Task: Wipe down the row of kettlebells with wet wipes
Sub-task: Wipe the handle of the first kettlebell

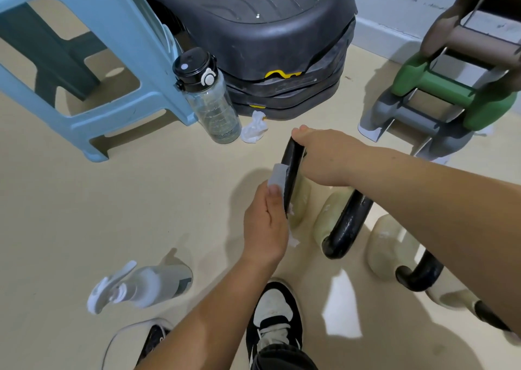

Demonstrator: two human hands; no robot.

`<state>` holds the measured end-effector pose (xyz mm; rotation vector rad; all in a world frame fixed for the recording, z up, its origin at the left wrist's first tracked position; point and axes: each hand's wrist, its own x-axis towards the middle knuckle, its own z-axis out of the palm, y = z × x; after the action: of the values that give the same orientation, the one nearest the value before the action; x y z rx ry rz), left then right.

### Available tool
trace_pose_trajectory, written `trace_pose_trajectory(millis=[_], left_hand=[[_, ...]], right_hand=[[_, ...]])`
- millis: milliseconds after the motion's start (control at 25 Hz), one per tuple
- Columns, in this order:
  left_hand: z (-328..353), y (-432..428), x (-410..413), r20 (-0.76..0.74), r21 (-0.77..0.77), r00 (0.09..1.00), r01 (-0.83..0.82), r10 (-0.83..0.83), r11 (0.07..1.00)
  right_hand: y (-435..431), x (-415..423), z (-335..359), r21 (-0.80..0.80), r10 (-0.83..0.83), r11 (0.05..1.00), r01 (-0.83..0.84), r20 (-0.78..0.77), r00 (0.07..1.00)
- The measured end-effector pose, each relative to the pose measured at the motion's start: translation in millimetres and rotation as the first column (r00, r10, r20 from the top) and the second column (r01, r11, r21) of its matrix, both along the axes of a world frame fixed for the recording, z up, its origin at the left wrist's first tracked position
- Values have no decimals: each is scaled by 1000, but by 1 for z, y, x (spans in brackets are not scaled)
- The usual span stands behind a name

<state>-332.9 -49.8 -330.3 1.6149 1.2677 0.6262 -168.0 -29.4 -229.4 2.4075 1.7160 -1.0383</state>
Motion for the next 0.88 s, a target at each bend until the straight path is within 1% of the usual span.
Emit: trace_pose_trajectory(millis=[40, 120, 160, 200, 240, 280, 320, 400, 440, 480, 520, 600, 640, 720, 760, 840, 880], left_hand=[[3, 2, 6, -56, 20, 998, -32, 33, 999], [10, 19, 24, -176, 27, 984, -30, 34, 999], [15, 32, 34, -225, 1, 974, -6, 6, 1000], [21, 45, 45, -261, -48, 964, 46, -57, 998], [27, 56, 54, -279, -102, 952, 101, -126, 990], [31, 63, 63, -298, -121, 941, 132, -163, 984], [33, 65, 68, -331, -100, 928, 148, -173, 984], [34, 56, 68, -406, -8, 901, 166, -155, 986], [37, 48, 64, -418, 21, 894, 190, -164, 982], [36, 42, 58, -435, 61, 881, 233, -184, 970], [34, 38, 51, -488, 127, 848, 302, -205, 945], [21, 33, 33, -616, 324, 766, 458, -183, 828], [16, 31, 25, -649, 370, 741, 506, -173, 779], [9, 26, 18, -680, 416, 714, 566, -170, 712], [9, 25, 19, -697, 462, 701, 598, -149, 655], [11, 34, 28, -752, 547, 652, 698, -95, 462], [14, 42, 35, -789, 543, 608, 755, -84, 367]], right_hand=[[0, 0, 0, 13, -9, 1000, 9, 0, 1000], [-2, 3, -1, 33, -42, 999, 43, -35, 998], [-3, 4, -2, 41, -54, 998, 57, -69, 996], [-4, 5, -3, 52, -66, 996, 72, -109, 992], [-4, 6, -3, 65, -80, 994, 90, -148, 986], [-4, 6, -4, 80, -93, 991, 109, -178, 980], [-3, 8, -4, 92, -108, 988, 128, -196, 975], [-3, 17, -3, 111, -144, 979, 171, -213, 966], [-4, 21, 0, 115, -160, 975, 188, -220, 962], [-6, 24, 3, 115, -171, 973, 200, -226, 959], [-7, 28, 4, 117, -170, 973, 198, -219, 961], [-10, 33, 4, 105, -156, 979, 175, -163, 974], [-12, 35, 4, 99, -164, 979, 180, -152, 975], [-16, 41, 3, 102, -188, 973, 208, -178, 966], [-18, 43, 3, 91, -194, 972, 215, -199, 961], [-20, 43, 3, 72, -215, 968, 240, -252, 943], [-21, 42, 3, 81, -237, 960, 268, -277, 931]])
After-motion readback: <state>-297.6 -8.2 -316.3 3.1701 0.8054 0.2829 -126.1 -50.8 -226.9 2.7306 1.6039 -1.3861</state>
